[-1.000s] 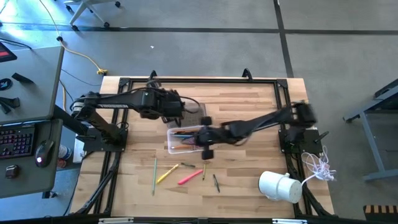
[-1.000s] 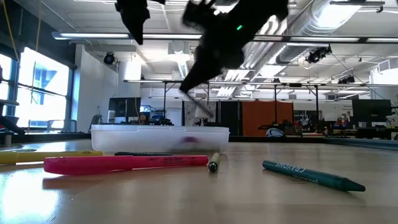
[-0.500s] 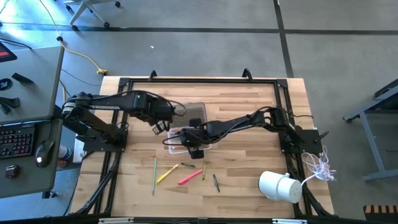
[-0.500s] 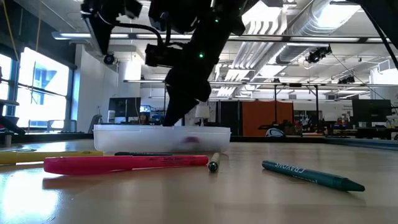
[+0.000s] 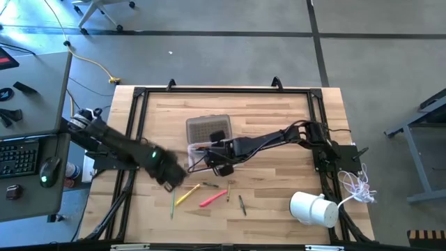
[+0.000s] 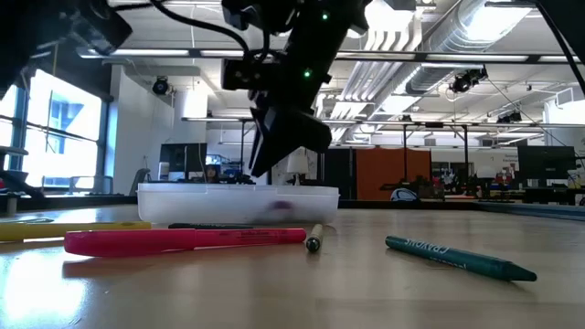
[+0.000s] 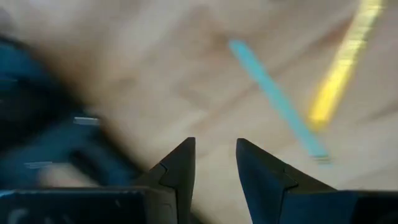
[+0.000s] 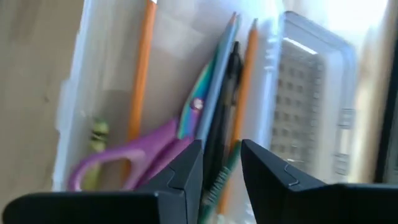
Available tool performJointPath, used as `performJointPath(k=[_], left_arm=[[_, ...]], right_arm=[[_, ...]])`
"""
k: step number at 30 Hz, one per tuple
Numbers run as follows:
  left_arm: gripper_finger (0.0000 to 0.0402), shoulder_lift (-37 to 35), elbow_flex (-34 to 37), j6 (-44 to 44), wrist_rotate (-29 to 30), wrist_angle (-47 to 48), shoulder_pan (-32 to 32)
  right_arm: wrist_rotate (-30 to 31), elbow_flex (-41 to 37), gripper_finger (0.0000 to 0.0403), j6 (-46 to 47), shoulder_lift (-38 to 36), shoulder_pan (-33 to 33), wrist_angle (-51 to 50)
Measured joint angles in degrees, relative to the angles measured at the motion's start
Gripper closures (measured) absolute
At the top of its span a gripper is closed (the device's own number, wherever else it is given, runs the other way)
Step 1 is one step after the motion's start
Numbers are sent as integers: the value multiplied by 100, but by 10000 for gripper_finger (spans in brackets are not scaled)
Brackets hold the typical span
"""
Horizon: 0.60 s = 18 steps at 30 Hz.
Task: Pick & place school supplies into a supply box
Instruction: Put the blue pencil into the gray supply box
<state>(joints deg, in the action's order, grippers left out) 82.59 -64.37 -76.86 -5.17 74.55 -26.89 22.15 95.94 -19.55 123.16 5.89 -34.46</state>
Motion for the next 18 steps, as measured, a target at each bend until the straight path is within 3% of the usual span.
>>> performJointPath(k=[4, 7, 12, 18], left_arm=[[250, 2, 246, -1397, 22, -1652, -708], [250, 105, 382, -1754, 193, -2374, -1018], [250, 479, 424, -2103, 594, -2166, -1194], [250, 1071, 428, -2288, 834, -2064, -952]], right_arm=[[237, 0, 307, -148, -128, 73, -158], [121, 2, 307, -68, -194, 120, -157], [-43, 2, 307, 10, -203, 209, -131], [-126, 2, 307, 7, -207, 322, -134]])
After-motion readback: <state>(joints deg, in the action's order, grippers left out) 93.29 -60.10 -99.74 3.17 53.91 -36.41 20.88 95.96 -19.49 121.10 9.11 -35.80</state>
